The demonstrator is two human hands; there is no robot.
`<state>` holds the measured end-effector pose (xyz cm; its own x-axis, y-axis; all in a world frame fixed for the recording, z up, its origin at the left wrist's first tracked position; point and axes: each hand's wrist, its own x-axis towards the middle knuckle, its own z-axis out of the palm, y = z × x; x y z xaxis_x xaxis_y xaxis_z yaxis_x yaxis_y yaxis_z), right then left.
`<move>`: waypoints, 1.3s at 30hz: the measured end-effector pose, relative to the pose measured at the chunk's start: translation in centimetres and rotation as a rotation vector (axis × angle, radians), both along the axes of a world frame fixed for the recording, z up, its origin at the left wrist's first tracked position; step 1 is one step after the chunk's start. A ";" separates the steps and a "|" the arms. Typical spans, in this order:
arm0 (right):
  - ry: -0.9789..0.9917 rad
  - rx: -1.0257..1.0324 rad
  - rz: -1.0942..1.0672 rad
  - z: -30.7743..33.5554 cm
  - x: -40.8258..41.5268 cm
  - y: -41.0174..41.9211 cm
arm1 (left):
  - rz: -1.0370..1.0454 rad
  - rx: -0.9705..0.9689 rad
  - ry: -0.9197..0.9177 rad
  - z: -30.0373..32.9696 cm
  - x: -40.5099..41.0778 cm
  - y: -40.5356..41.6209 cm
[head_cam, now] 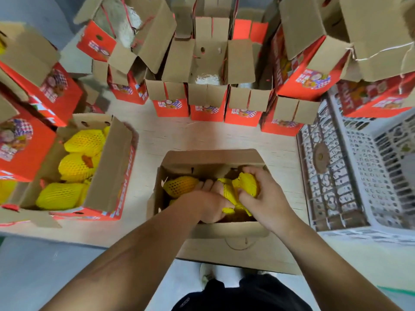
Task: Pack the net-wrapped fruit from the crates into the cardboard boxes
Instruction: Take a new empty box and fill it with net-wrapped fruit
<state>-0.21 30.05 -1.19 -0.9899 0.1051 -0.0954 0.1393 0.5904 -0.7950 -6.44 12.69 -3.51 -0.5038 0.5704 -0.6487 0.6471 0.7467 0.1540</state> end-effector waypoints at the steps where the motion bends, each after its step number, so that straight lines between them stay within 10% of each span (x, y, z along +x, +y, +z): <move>1: -0.021 0.027 0.036 0.3 0.1 0.1 | 0.012 -0.002 0.052 0.0 -0.1 0.0; 11: -0.755 0.525 0.412 2.1 -4.1 -1.8 | 0.290 0.244 0.230 -1.5 -0.5 -1.2; 22: -0.516 0.841 0.632 3.0 -2.8 -2.1 | 0.331 0.347 0.157 -0.4 -0.1 -3.8; 26: -0.721 0.780 0.690 3.3 -3.3 -2.7 | 0.340 0.247 -0.132 -0.1 -0.7 -3.2; 39: -0.832 0.922 0.900 4.2 -3.4 -2.4 | 0.300 0.152 -0.109 2.7 0.4 -2.3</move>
<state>-3.60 27.60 2.98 -0.4565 -0.1495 -0.8771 -0.3169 0.9485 0.0033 -6.06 10.43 -0.77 -0.5960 0.5014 -0.6271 0.3758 0.8644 0.3340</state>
